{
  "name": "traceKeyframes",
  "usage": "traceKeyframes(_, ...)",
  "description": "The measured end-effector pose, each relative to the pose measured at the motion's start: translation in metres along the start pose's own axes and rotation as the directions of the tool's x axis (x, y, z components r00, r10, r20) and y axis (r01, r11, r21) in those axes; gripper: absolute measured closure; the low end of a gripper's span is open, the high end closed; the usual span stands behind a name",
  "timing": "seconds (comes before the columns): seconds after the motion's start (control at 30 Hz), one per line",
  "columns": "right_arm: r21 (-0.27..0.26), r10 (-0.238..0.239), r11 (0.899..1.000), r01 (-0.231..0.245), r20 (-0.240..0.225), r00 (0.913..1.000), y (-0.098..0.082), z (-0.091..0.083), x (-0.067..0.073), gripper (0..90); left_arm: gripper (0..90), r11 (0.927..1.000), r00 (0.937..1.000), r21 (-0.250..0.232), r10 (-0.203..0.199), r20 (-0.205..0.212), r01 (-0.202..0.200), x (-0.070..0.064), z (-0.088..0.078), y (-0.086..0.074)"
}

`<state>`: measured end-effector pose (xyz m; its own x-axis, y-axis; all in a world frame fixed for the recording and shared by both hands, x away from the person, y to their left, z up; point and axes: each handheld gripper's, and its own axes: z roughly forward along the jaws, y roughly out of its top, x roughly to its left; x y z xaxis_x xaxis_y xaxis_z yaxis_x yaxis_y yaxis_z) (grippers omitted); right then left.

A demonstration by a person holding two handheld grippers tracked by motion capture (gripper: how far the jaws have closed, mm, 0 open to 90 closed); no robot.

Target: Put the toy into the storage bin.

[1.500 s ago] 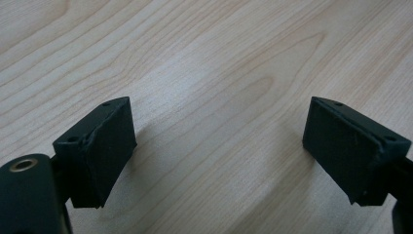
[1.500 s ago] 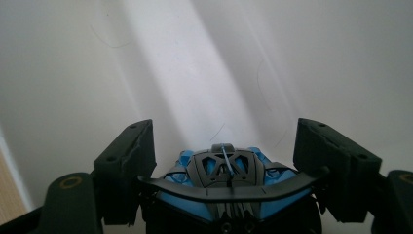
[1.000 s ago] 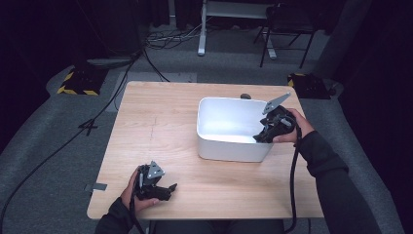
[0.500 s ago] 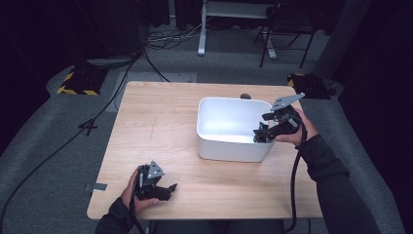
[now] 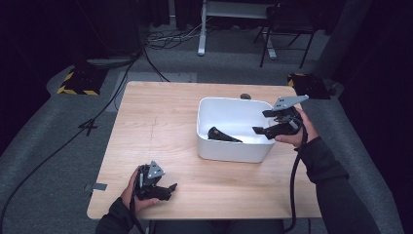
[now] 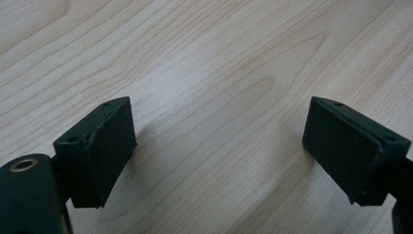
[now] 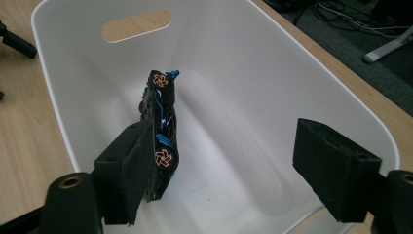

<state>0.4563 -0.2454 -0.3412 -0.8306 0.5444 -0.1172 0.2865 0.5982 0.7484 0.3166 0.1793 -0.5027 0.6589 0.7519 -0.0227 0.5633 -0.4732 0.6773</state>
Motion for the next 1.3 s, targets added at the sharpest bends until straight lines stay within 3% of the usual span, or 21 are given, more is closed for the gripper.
traceKeyframes(0.23,-0.029,0.027,0.999,-0.025,0.082,0.9963,-0.003,-0.006,0.004,20.8,12.4,1.0000,1.0000,0.001,0.001,-0.001,-0.001,0.000,0.000,0.000)
traceKeyframes(0.5,-0.063,0.050,0.997,-0.042,0.137,0.9892,-0.010,-0.016,0.004,20.1,12.4,1.0000,1.0000,0.000,-0.001,-0.001,0.001,0.000,0.000,0.000)
traceKeyframes(1.3,-0.112,0.075,0.992,-0.054,0.194,0.9781,-0.035,-0.050,0.010,19.6,12.4,1.0000,1.0000,0.001,0.001,-0.001,-0.001,0.000,0.000,0.000)
